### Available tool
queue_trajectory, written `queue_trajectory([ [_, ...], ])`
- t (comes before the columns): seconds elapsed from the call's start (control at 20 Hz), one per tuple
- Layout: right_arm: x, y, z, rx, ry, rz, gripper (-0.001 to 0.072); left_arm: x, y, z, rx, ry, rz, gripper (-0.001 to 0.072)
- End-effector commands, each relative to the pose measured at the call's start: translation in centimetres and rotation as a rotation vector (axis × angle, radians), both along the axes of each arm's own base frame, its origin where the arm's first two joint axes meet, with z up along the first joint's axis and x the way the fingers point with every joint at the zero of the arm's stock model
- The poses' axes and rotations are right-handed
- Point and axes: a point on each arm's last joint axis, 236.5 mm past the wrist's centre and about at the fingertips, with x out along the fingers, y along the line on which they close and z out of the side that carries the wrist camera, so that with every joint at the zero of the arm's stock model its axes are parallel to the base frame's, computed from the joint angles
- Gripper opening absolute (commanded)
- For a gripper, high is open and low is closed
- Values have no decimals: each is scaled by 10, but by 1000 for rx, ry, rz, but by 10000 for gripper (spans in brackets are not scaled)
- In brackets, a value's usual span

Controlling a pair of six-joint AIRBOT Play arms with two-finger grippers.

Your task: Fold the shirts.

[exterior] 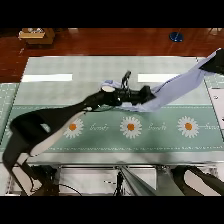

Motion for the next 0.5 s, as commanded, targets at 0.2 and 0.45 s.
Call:
queue_trajectory([
  [0.2,38,90,-2,80,-92,171,38,55,223,246,77,-686,239,22],
  [0.45,66,228,-56,114,-101,347,38,19,380,298,343,-757,447,22],
])
